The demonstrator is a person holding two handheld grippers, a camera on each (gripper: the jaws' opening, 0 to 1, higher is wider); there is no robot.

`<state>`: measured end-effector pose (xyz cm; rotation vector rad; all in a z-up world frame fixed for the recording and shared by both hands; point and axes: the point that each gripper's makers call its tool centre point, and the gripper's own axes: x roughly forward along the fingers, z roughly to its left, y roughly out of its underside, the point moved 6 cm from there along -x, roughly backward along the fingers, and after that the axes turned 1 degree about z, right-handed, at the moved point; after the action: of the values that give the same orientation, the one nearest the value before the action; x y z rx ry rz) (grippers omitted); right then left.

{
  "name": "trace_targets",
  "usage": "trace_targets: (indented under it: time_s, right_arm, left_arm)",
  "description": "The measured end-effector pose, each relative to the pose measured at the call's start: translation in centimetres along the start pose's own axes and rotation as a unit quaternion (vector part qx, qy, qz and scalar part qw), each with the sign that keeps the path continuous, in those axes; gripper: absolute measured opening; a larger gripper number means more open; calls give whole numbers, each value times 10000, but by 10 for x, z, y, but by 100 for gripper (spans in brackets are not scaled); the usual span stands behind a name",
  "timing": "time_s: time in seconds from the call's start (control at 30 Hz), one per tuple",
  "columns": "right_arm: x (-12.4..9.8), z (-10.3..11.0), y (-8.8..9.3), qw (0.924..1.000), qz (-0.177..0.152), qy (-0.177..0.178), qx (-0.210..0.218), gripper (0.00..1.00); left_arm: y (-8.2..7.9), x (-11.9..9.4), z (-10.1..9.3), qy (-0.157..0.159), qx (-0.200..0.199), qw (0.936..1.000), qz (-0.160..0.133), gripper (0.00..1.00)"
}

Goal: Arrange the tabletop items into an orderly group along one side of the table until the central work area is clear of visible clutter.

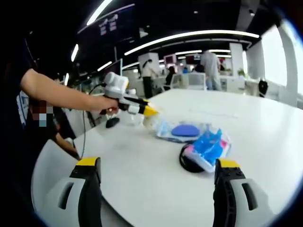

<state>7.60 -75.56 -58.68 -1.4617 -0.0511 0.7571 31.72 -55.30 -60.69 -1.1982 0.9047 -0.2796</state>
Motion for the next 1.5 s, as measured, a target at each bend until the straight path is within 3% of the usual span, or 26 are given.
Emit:
trace_targets:
  time_s: [0.57,1.03,1.5]
  right_arm:
    - [-2,-2,-1,10000,40,23,-60,98]
    - [-5,-7,-1,9999,85,73,-75,98]
    - [-7,-7,-1,9998,142,84,-100,98]
  left_arm:
    - [7,0,12,-181,-42,9998,-36,41]
    - [24,4,20,-408,-510,9979,23,41]
    - [32,6,25,-531,-656,9964,-25,42]
